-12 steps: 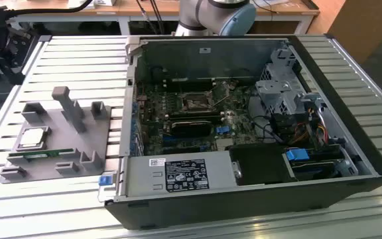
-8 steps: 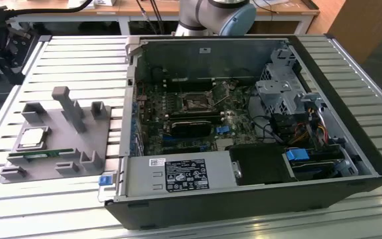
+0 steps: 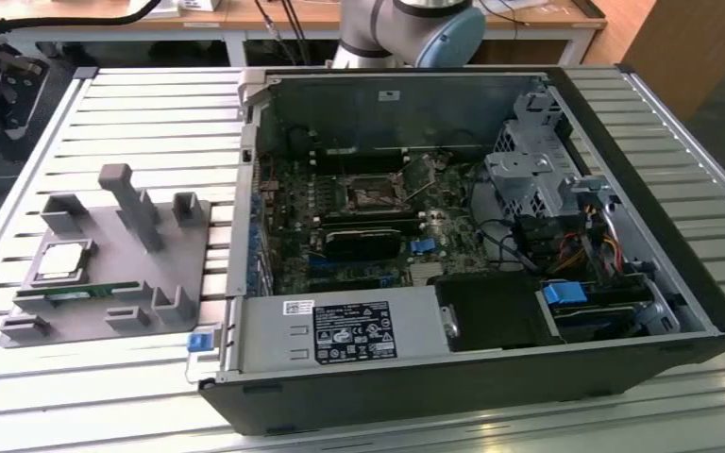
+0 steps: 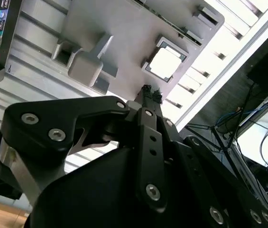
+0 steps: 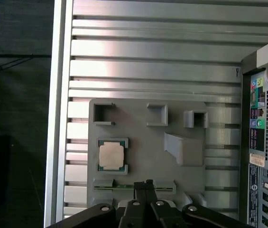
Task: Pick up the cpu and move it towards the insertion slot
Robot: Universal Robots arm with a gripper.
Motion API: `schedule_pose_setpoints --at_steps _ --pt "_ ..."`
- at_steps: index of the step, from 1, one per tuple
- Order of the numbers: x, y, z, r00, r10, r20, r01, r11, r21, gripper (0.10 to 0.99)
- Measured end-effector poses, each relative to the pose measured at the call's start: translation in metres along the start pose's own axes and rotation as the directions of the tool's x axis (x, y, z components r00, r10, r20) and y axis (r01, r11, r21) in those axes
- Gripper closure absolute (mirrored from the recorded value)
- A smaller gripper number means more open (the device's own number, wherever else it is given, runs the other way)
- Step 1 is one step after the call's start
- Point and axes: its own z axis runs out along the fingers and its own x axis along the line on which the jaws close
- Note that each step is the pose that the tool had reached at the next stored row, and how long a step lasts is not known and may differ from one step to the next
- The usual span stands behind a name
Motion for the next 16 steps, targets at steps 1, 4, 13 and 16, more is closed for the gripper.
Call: schedule_pose_setpoints --at_steps 1,4,13,16 --pt "0.0029 0.0 0.0004 1.0 0.0 0.0 0.0 1.0 0.0 0.98" --pt "0.0114 0.0001 0.0024 1.0 0.0 -0.0001 0.0 1.0 0.0 0.98" --pt "0.0311 0.0002 0.0103 1.0 0.0 0.0 0.0 1.0 0.001 0.98" --pt "0.0317 0.0 0.012 1.0 0.0 -0.0002 0.0 1.0 0.004 0.98"
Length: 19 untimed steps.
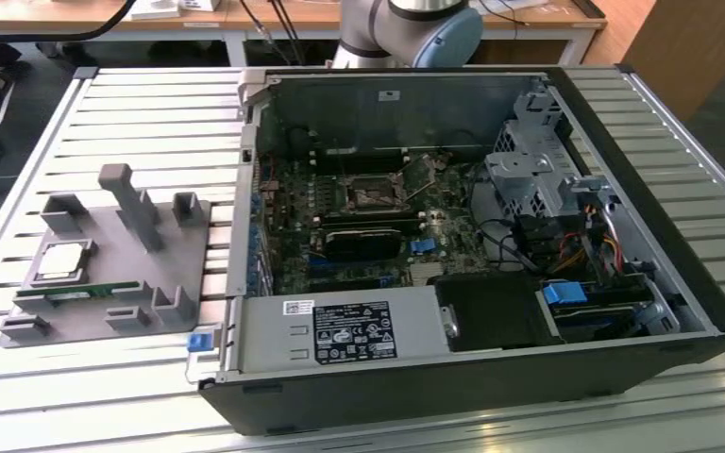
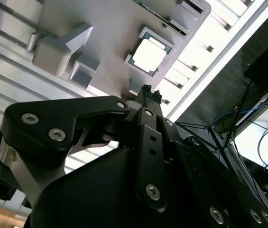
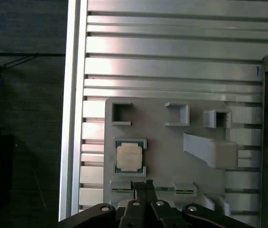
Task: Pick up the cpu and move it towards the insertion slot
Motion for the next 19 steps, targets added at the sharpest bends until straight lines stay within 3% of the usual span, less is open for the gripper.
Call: schedule_pose_setpoints --at_steps 7,19 --pt "0.0003 -0.0003 0.0061 1.0 0.0 -0.0007 0.0 1.0 0.008 0.98" --pt "0.0005 -0.0006 0.0147 1.0 0.0 -0.0012 0.0 1.0 0.009 0.98"
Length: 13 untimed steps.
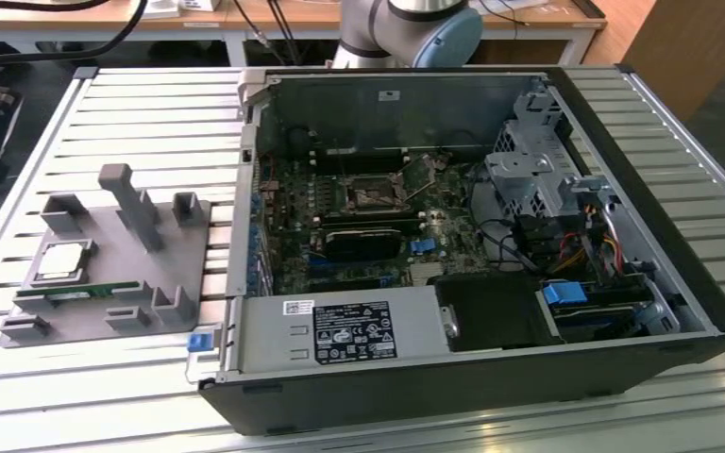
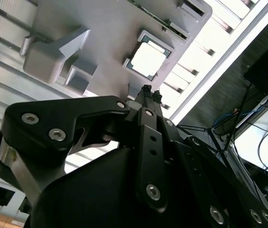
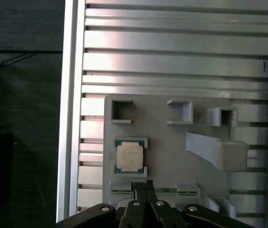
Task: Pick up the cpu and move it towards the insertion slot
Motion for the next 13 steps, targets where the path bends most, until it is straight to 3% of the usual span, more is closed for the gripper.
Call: schedule_pose_setpoints --at_steps 3,5,6,8,9,11,12,13 --pt "0.0 0.0 0.0021 1.0 0.0 -0.0009 0.0 1.0 0.0 0.973" --pt "0.0001 -0.0001 0.0036 1.0 0.0 -0.0019 0.0 1.0 0.0 0.855" --pt "0.0001 -0.0001 0.0045 1.0 0.0 -0.0018 0.0 1.0 0.0 0.855" --pt "0.0002 -0.0002 0.0064 1.0 0.0 -0.0019 0.0 1.0 0.0 0.733" --pt "0.0002 -0.0003 0.0077 1.0 0.0 -0.002 0.0 1.0 0.0 0.733" --pt "0.0003 -0.0004 0.0112 1.0 0.0 -0.002 0.0 1.0 0.0 0.62" --pt "0.0003 -0.0004 0.013 1.0 0.0 -0.0019 0.0 1.0 0.0 0.62" --pt "0.0003 -0.0004 0.0148 1.0 0.0 -0.0018 0.0 1.0 0.0 0.561"
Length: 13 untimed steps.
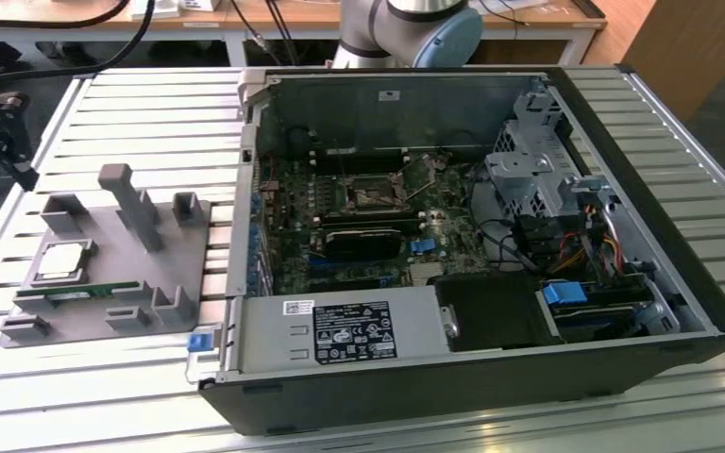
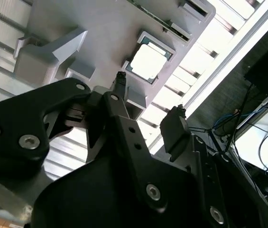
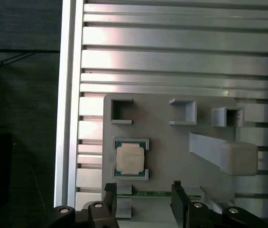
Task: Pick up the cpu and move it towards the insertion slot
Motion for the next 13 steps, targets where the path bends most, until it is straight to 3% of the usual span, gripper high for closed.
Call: schedule_pose_setpoints --at_steps 1,3,4,13 --pt "0.0 0.0 0.0018 1.0 0.0 -0.0001 0.0 1.0 0.0 0.502" --pt "0.0 -0.0001 0.0054 1.0 0.0 0.0 0.0 1.0 0.0 0.502" --pt "0.0 -0.0002 0.0072 1.0 0.0 0.0 0.0 1.0 0.0 0.439" --pt "0.0021 -0.0008 0.0221 1.0 0.0 0.0 0.0 1.0 0.0 0.439"
